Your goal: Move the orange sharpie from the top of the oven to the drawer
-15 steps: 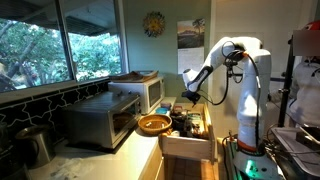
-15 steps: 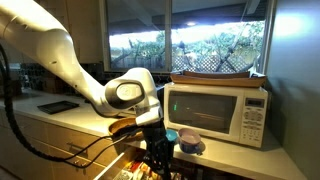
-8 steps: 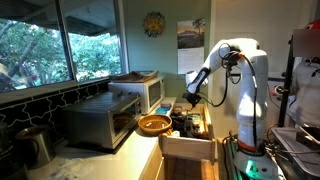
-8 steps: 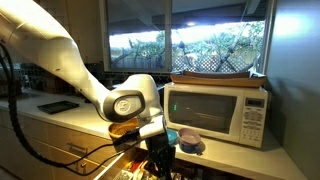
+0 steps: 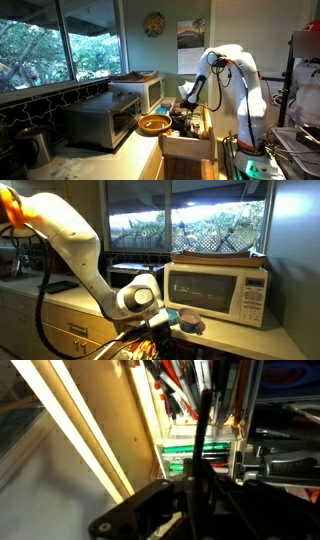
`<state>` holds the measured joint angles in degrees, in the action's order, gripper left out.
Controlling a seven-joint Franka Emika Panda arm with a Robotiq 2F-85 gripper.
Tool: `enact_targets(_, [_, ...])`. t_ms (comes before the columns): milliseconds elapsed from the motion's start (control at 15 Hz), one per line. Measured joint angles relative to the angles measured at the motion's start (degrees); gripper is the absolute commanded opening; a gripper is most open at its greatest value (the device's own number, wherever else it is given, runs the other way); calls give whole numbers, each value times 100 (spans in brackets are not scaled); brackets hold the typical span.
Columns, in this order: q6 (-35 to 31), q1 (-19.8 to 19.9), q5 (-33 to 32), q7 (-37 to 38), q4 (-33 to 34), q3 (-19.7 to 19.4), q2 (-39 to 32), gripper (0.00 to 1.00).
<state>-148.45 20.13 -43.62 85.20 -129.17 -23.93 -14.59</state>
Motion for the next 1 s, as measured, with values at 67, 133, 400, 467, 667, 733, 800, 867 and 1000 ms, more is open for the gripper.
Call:
enact_targets(67, [-83,-45,12,10,52,4,-172,2])
enact_targets(133, [-183,-84,33,13,101,6,-329,2])
enact_targets(400, [-515,-157,276,19,171,-25,-782,2])
enact_targets(467, [-558,-171,370,19,160,-49,-843,2])
enact_targets(667, [-629,-177,734,-13,107,-73,-982,2])
enact_targets(733, [-709,-176,890,-61,97,-74,-1039,2])
enact_targets(800, [-798,-175,1073,-144,99,-75,-1111,29])
enact_targets(867, [-893,-175,1275,-252,109,-76,-1185,35])
enact_targets(1000, [-1022,-175,1708,-544,166,-82,-1326,49])
